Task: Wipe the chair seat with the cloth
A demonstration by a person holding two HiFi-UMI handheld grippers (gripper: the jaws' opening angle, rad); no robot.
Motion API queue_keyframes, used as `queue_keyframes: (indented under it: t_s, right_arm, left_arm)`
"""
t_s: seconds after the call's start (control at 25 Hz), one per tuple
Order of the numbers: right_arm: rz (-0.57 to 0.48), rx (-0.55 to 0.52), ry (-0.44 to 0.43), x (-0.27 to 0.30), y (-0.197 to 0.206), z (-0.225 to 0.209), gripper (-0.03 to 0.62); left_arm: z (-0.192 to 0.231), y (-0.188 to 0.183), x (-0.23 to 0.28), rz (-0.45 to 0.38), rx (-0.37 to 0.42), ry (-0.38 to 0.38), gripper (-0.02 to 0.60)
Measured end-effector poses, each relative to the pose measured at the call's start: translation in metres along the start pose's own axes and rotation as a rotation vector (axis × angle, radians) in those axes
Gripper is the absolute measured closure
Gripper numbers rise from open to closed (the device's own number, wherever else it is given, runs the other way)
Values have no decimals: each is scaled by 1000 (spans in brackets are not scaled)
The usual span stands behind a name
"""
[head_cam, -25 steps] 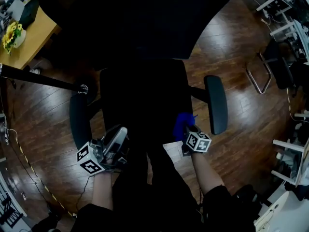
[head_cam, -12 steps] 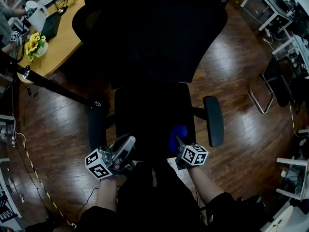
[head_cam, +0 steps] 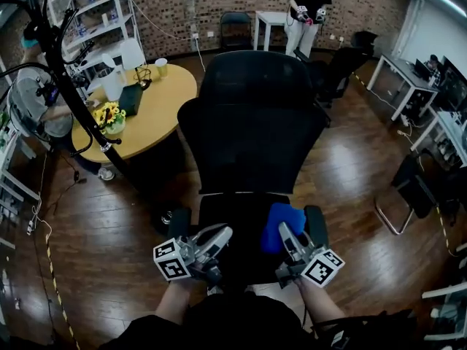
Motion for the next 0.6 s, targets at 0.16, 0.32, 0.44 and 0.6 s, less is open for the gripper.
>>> queue_keyframes:
  t_s: [0.16,0.32,0.44,0.6]
  right_arm:
    - [-65,19,-85,-5,-16,38,533]
    - [-65,2,-139,-10,-12,56,533]
    - [-51,-28,-143,-8,-6,60,533]
    - [-47,-39,-159,-4,-2,66,533]
  left_arm:
    - [-21,-1,-4,7,-12,37,589]
    - [-28,-4,-7,-14,-43,65,589]
    - [-31,-7,-8,-15,-32,73,589]
    - [-30,-15,-7,-25,-20,81,589]
Point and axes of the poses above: the fingertips, and each gripper's own axes: x forward along the fingers, z to its left, y out of its underside, the point moved 6 cm from there along -x, backward along the fingers, and after that the axes turned 12 degrees about -z, right-handed, at the moved point
